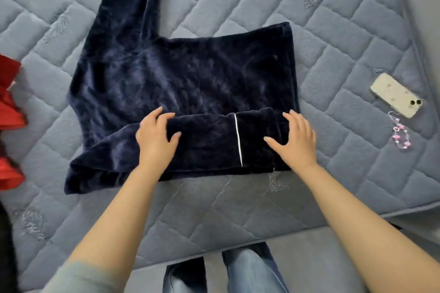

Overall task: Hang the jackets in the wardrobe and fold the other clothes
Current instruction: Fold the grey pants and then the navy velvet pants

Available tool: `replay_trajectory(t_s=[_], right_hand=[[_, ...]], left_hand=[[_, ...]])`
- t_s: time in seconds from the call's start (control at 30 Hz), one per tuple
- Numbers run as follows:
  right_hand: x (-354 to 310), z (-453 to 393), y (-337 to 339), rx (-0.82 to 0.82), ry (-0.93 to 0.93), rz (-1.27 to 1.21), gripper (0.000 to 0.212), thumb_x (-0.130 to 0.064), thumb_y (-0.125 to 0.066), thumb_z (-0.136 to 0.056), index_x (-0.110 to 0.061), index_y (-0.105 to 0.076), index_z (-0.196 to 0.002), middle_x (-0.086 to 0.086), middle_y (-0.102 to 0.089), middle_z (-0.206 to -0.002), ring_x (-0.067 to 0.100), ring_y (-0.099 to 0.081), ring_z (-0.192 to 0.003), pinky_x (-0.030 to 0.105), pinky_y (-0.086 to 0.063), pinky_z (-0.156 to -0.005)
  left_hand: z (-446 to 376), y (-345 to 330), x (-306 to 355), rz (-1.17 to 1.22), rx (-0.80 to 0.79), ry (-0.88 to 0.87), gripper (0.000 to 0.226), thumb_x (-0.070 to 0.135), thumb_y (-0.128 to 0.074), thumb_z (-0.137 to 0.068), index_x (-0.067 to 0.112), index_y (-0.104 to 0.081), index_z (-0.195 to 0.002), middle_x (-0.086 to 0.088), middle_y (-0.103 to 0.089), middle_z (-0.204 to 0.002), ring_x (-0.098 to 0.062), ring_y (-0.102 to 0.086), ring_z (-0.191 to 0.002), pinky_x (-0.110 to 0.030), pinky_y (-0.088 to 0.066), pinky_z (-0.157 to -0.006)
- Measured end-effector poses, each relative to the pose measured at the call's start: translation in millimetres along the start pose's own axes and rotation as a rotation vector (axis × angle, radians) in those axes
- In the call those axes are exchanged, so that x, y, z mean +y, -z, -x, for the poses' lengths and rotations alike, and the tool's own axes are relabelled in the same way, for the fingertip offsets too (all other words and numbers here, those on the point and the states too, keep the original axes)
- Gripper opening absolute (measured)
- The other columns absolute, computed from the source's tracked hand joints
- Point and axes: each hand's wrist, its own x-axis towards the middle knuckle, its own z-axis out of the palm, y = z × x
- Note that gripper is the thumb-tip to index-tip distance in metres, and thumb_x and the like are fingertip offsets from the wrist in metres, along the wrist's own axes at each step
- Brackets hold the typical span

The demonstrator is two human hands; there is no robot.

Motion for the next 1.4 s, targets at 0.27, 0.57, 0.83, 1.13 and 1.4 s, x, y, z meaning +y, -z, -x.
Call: replay_trajectory(t_s=[0.27, 0.57, 0.83, 1.13, 1.4], right_hand=[[6.8, -51.9, 24.9, -0.515, 0.234, 0.082, 0.044, -0.055, -0.067, -0.083, -0.012, -0.061, -0.093, -0.001, -0.062, -0.091, 0.022, -0.059, -0.09, 0.039, -0.047, -0.083], [0.2, -88.4, 22.0, -0.521, 0.238, 0.197, 0.05, -0.058, -0.061, -0.085, -0.015, -0.057, -0.111, -0.002, -0.055, -0.103, 0.02, -0.054, -0.098, 0.035, -0.039, -0.094], [-11.2, -103.1, 32.3, -0.216, 0.204, -0.171, 0.033, -0.041, -0.059, -0.092, -0.024, -0.063, -0.12, -0.006, -0.058, -0.124, 0.021, -0.047, -0.121, 0.031, -0.035, -0.103], [-67.3, -157.4, 20.6, -0.254, 0.257, 0.021, 0.039, -0.011, -0.044, -0.099, -0.019, -0.054, -0.136, -0.002, -0.037, -0.152, 0.017, -0.031, -0.138, 0.032, -0.034, -0.107], [-91.6, -268.3, 11.2, -0.182, 0.34, 0.485, 0.069, -0.009, -0.045, -0.096, -0.026, -0.015, -0.155, -0.003, -0.005, -0.164, 0.02, -0.001, -0.15, 0.045, -0.005, -0.12]], left_hand=[[-76.6, 1.7, -18.4, -0.534, -0.816, 0.003, 0.081, 0.061, -0.072, -0.074, 0.025, -0.042, -0.139, 0.001, -0.052, -0.137, -0.025, -0.045, -0.129, -0.045, -0.031, -0.102], [-67.3, 6.5, -37.8, -0.437, -0.609, -0.014, 0.051, 0.054, -0.069, -0.081, 0.033, -0.055, -0.125, 0.007, -0.061, -0.115, -0.022, -0.053, -0.116, -0.038, -0.035, -0.09], [-100.5, 8.9, -2.6, -0.088, -0.345, -0.147, 0.074, 0.048, -0.076, -0.077, 0.035, -0.041, -0.141, 0.007, -0.043, -0.141, -0.022, -0.041, -0.128, -0.047, -0.035, -0.103], [-245.2, -6.2, 47.6, -0.137, -0.314, -0.148, 0.068, 0.038, -0.064, -0.091, 0.022, -0.032, -0.149, -0.005, -0.021, -0.159, -0.025, -0.021, -0.146, -0.056, -0.017, -0.115], [-262.0, -54.2, 25.5, -0.323, -0.333, -0.095, 0.088, 0.051, -0.058, -0.09, 0.039, 0.003, -0.153, -0.002, 0.0, -0.162, -0.018, 0.004, -0.149, -0.074, 0.007, -0.105]])
